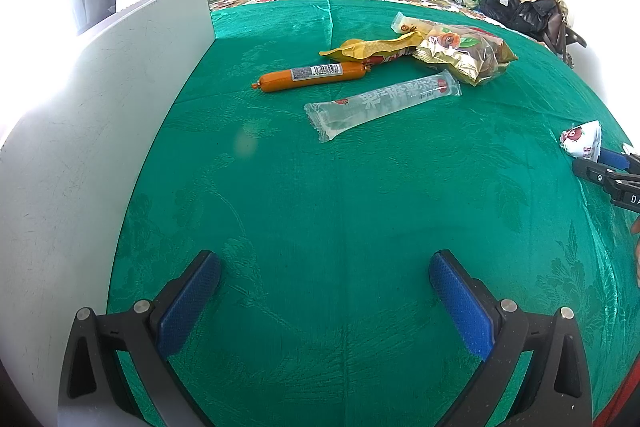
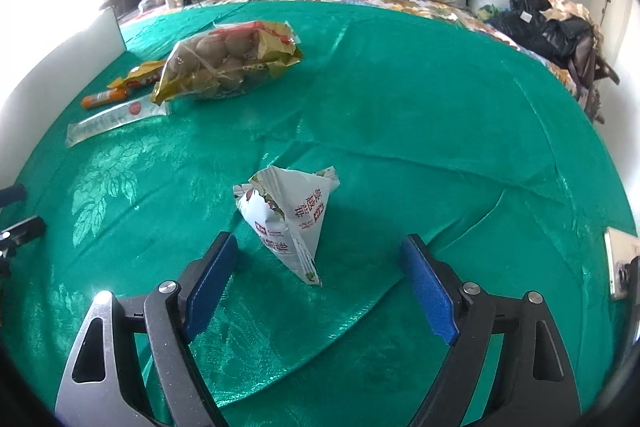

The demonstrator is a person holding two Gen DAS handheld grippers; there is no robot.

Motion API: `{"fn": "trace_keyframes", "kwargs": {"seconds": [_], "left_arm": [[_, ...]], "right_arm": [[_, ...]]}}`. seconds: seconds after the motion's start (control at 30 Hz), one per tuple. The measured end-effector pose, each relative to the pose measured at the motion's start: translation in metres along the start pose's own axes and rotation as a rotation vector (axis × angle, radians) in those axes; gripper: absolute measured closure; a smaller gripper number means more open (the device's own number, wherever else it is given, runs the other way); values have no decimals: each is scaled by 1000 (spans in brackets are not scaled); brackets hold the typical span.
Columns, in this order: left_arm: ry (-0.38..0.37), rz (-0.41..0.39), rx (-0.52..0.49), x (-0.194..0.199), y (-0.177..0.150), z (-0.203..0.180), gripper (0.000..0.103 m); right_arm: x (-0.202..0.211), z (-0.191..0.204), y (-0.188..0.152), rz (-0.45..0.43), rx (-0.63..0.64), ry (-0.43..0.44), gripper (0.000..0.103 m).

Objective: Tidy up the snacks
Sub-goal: 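Move the right gripper over the white triangular paper pack, then lower the left gripper onto the clear ice-pop tube and close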

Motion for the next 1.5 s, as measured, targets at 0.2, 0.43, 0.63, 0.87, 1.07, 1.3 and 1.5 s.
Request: {"fn": "trace_keyframes", "kwargs": {"seconds": [0.2, 0.43, 0.63, 0.87, 1.07, 1.3, 1.5], "left_arm": [[9, -1, 2, 1, -1, 0, 0], [40, 144, -49, -8, 18, -5, 0], [66, 131, -277, -22, 79, -35, 0], [17, 207, -305, -63, 117, -45, 0], [-8, 242, -236, -83, 114, -40, 0], [-108, 218, -129, -81, 108, -34, 17], [-117, 227, -102, -62, 99, -38, 80]], "right_arm": [[0, 0, -2, 0, 0, 0, 16], [-1, -1, -2, 0, -2, 3, 15], [-2, -2, -3, 1, -4, 5, 14], [-2, -2, -3, 1, -4, 5, 14], [-2, -2, -3, 1, -4, 5, 14], [-2, -3, -3, 1, -4, 5, 13], [-2, -3, -3, 0, -3, 5, 13]]}}
Point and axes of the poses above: each gripper's, at about its wrist camera, not at the fingertips, and x roughly against the way its jaws point, z to its left, y to its top, the point moved 10 cm from there along -x, roughly the way its jaws point, and after that the axes turned 14 degrees about -y, right-handed, at the moved point
